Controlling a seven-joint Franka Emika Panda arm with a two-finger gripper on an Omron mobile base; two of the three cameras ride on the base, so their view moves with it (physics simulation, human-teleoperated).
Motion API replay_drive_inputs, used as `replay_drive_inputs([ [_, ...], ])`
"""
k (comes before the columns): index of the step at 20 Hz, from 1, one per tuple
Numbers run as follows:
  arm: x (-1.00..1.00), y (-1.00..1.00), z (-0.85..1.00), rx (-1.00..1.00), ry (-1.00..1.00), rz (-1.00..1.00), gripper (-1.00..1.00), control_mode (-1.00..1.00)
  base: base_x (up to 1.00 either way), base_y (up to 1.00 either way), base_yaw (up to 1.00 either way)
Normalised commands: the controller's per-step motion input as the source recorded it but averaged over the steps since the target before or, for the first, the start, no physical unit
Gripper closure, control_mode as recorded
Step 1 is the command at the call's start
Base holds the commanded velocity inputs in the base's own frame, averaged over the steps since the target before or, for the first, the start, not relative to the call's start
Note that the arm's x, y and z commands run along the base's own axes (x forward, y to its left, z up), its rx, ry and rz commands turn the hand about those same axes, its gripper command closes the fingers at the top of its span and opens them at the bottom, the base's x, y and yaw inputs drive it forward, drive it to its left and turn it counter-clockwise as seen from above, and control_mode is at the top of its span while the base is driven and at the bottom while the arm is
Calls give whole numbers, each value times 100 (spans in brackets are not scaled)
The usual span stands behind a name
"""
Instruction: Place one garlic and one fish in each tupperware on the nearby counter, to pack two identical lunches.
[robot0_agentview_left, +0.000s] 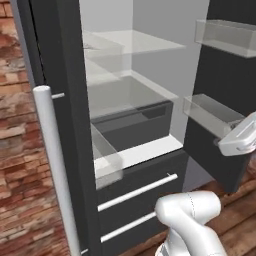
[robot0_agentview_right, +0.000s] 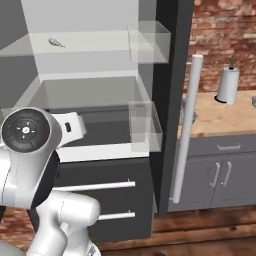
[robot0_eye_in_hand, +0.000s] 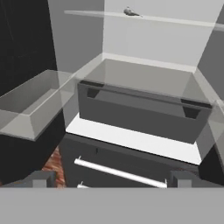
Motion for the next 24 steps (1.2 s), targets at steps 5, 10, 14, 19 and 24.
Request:
replay_drive_inputs([
  [5, 0, 0, 0, 0, 0, 0, -100, 100, 46, 1, 2],
  [10, 0, 0, 0, 0, 0, 0, -100, 100, 40, 9, 4],
  [14, 0, 0, 0, 0, 0, 0, -100, 100, 53, 7, 5],
  [19, 0, 0, 0, 0, 0, 0, -100, 100, 66, 17, 10],
  [24, 0, 0, 0, 0, 0, 0, -100, 100, 62, 4, 19],
])
